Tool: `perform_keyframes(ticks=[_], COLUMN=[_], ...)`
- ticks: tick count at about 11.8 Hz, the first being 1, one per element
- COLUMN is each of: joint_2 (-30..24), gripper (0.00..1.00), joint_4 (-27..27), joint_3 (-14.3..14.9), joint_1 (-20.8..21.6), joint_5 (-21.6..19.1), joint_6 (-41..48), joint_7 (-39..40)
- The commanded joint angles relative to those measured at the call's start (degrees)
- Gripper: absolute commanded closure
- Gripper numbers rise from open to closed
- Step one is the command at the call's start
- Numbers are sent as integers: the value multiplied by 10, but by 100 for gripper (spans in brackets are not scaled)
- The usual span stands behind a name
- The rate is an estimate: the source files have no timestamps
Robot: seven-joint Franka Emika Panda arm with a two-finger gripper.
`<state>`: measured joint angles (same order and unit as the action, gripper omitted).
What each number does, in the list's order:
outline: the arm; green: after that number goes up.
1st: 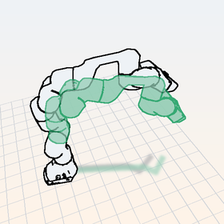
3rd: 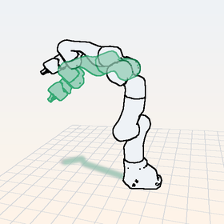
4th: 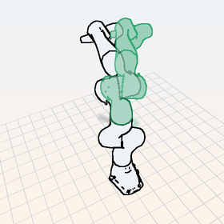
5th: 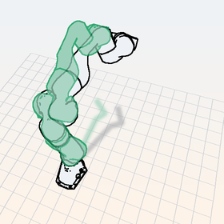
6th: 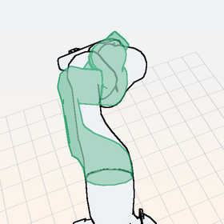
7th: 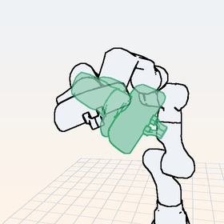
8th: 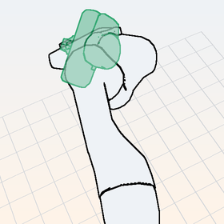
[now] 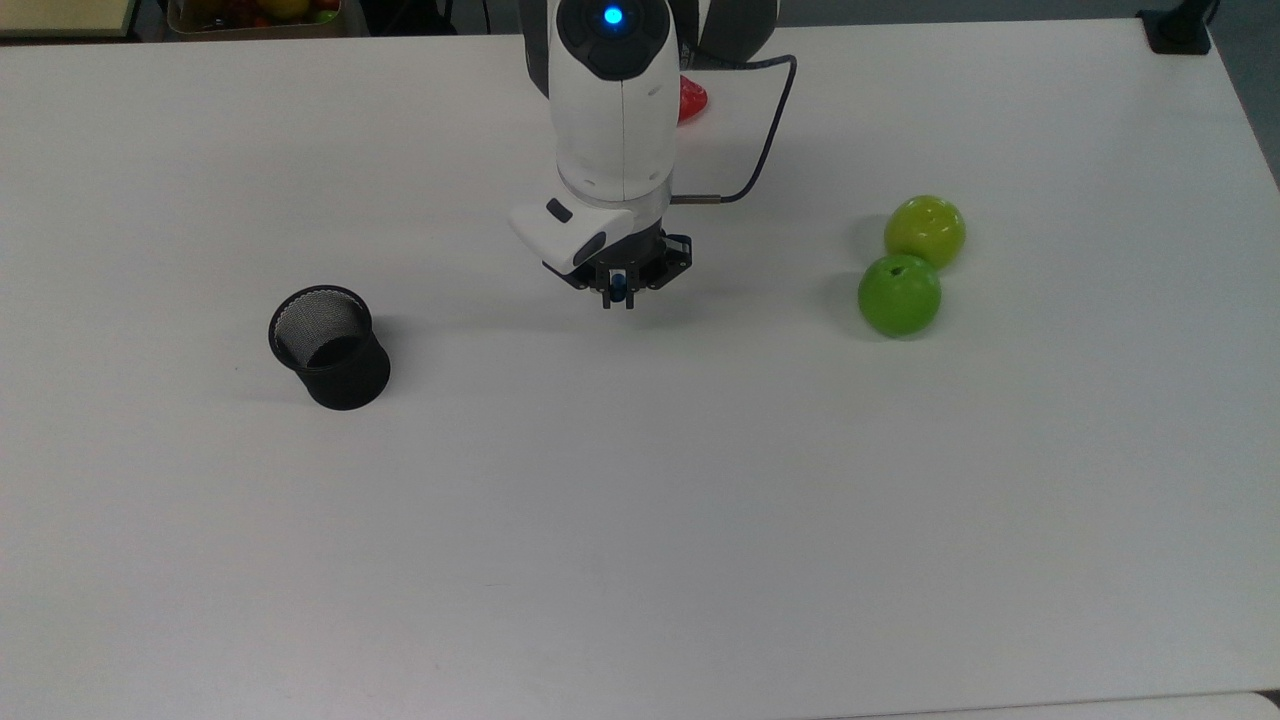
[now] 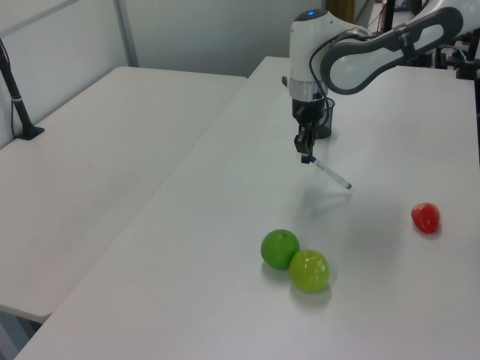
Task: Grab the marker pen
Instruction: 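Carry the marker toward the green apples and lower it to the table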
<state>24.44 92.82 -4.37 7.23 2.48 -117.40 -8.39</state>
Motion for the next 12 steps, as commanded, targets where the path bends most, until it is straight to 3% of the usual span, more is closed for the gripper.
perform_keyframes(ticks=[1, 4, 5, 6, 8, 12], joint_2=[8, 9, 9, 9, 9, 5], gripper=[89, 73, 55, 29, 0, 0], joint_4=[-5, -5, -5, -6, -5, -7], joint_3=[6, 6, 6, 6, 6, 6], joint_1=[13, 13, 13, 13, 14, 16], joint_5=[4, 4, 5, 4, 5, 16], joint_6=[7, 7, 7, 7, 8, 9], joint_7=[-9, -9, -9, -10, -11, -11])
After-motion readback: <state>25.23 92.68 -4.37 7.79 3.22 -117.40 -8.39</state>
